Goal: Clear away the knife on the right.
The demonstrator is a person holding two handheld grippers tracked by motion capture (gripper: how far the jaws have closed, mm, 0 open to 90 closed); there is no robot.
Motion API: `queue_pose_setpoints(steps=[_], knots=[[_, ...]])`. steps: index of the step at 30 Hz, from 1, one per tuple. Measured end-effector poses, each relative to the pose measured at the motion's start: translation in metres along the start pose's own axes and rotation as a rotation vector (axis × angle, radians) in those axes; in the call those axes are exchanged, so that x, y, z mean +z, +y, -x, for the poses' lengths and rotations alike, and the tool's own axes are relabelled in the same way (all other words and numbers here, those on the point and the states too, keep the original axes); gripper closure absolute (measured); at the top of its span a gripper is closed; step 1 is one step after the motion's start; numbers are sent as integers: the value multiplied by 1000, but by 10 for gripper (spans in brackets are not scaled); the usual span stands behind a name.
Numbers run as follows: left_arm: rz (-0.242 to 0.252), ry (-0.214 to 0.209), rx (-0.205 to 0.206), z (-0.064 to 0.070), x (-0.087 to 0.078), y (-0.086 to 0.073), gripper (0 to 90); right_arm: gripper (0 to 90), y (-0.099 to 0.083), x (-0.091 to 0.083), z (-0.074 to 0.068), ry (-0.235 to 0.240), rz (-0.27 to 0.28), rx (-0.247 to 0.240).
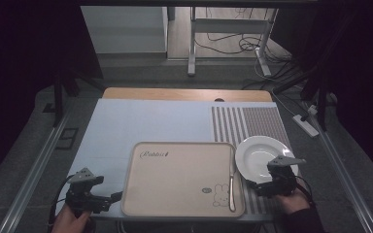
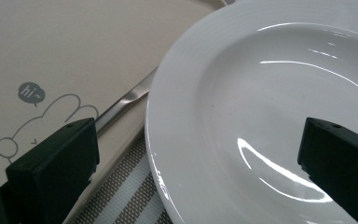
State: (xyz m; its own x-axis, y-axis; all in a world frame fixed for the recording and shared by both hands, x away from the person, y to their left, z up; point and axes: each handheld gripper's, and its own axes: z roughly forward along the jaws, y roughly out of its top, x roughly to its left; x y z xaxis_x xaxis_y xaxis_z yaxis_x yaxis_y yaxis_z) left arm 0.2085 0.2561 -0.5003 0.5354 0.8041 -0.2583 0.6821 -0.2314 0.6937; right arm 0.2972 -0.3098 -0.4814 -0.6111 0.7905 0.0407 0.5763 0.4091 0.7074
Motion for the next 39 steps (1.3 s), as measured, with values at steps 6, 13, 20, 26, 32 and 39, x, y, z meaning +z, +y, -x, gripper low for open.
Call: queue_pose_setpoints(steps=[6, 13, 20, 26, 32, 39], knots=[[3, -3, 1, 0, 0, 0, 17, 0, -8, -6, 4, -38, 1, 20], [4, -4, 2, 0, 0, 0, 17, 0, -16, -13, 9, -60, -1, 48], [2, -5, 3, 0, 0, 0, 18, 0, -21, -21, 11, -85, 15, 65], [-1, -4, 3, 0, 0, 0, 18, 0, -25, -27, 13, -105, 21, 76], [0, -5, 0, 0, 0, -1, 17, 0, -29, -32, 15, -121, 22, 88], [-2, -6, 0, 0, 0, 0, 17, 0, -31, -33, 16, -124, 19, 94]])
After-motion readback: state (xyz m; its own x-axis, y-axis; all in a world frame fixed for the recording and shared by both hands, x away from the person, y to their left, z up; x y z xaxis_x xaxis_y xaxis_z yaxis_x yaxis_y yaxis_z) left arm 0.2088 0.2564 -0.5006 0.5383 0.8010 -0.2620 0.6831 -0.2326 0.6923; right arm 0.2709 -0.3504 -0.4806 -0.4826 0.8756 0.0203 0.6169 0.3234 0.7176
